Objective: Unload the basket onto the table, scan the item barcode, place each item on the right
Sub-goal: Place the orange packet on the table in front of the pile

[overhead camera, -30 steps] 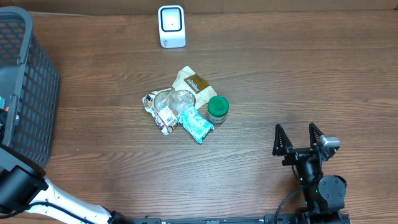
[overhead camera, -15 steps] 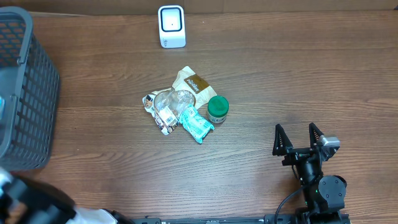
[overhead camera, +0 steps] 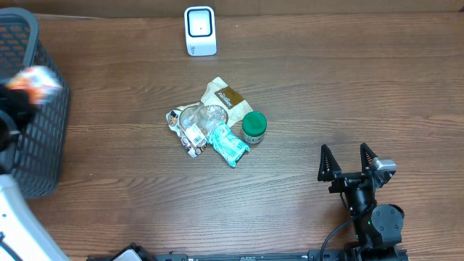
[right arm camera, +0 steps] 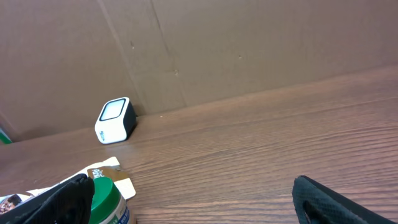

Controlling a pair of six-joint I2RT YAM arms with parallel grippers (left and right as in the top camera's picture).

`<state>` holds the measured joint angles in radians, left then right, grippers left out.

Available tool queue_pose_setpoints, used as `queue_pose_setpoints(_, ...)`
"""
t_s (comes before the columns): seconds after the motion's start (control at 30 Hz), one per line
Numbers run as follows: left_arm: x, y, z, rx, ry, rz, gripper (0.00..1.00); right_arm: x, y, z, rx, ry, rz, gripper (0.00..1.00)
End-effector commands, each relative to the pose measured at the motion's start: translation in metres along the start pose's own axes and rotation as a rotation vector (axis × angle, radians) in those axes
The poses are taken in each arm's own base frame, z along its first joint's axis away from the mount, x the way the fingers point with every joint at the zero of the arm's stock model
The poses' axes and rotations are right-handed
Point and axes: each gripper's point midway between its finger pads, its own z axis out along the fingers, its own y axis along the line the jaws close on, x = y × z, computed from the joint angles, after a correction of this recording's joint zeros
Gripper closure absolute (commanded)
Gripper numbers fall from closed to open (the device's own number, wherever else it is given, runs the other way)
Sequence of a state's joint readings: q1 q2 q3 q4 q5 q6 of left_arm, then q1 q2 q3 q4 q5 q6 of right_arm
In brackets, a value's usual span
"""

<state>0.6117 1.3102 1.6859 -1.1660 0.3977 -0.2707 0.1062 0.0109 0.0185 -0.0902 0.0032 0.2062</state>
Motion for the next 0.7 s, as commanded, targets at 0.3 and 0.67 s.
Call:
queue_pose_setpoints(0.3,0.168,-0.062,0.090,0.161,0.526,0.336,0.96,0.002,0.001,0.000,-0.009,-0.001,-0.002,0.00)
queue_pose_setpoints(0.67,0.248,-0.072,0.139,0.198,0.718,0.399,0.92,0.002,0.001,0.000,-0.009,-0.001,-0.001,0.00)
